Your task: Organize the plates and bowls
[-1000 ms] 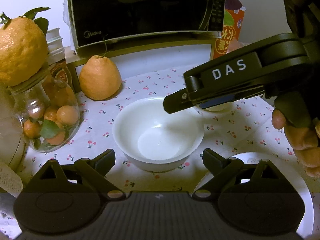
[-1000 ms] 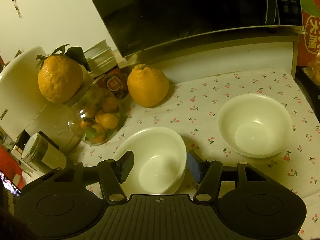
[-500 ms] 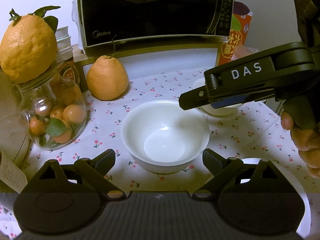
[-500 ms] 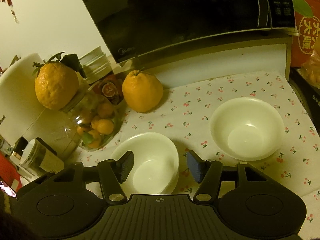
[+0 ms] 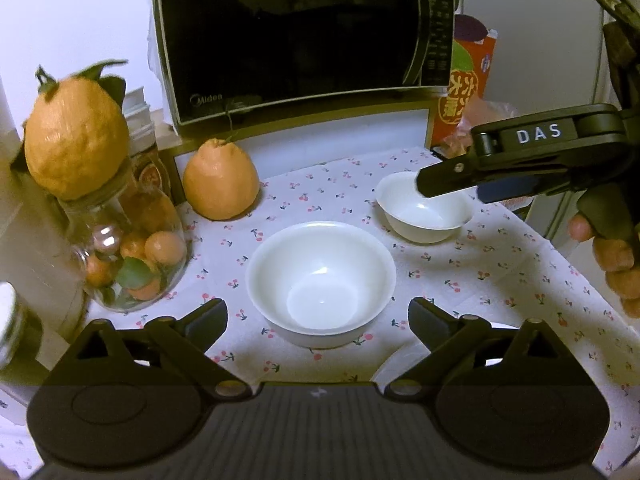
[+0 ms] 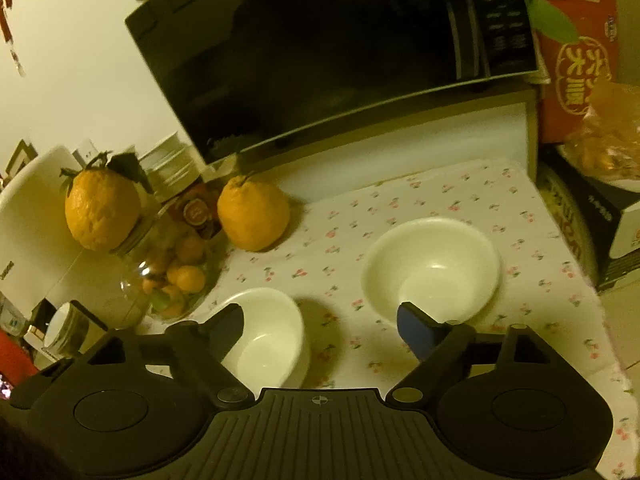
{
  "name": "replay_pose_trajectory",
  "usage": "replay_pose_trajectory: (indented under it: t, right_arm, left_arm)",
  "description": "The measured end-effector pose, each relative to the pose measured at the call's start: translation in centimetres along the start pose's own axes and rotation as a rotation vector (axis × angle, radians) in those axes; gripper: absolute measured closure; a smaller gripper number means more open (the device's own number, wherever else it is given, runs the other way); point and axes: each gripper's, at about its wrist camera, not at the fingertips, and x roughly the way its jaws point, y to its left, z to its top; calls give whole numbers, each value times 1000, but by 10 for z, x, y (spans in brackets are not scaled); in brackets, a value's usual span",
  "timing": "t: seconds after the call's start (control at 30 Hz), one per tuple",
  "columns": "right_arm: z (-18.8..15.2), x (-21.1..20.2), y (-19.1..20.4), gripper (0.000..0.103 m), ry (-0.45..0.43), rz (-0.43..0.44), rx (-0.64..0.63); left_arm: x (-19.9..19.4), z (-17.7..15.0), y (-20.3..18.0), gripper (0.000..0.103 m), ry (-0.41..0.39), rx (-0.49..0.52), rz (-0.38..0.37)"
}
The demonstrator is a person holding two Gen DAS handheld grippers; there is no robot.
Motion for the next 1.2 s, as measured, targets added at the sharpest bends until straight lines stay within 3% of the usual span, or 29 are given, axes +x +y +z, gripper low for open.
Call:
replay_pose_trajectory:
  t: [0.17,0.3,0.47,0.67,0.9,1.2]
  right_arm:
    - [2,-14,-20,13,-11,-10,26]
    - [2,-14,-39,13,-4,-35,75]
    - [4,-10,-67,13,17,-73,222]
    - [5,-1,-99,13,20,-57,426]
    - [5,16,-115,13,14,-7,541]
    - [9,28,-119,19,-22,-8,532]
  left_arm:
    - [-5,14,-5,4,23,4,31]
    - [1,31,-2,4,63,-59,18]
    - [19,54,5,4,116,-176,-13]
    - [42,74,4,6,133,-266,-21]
    - [77,91,-11,24,135,-239,-37]
    - [120,102,-24,49,151,-238,-102]
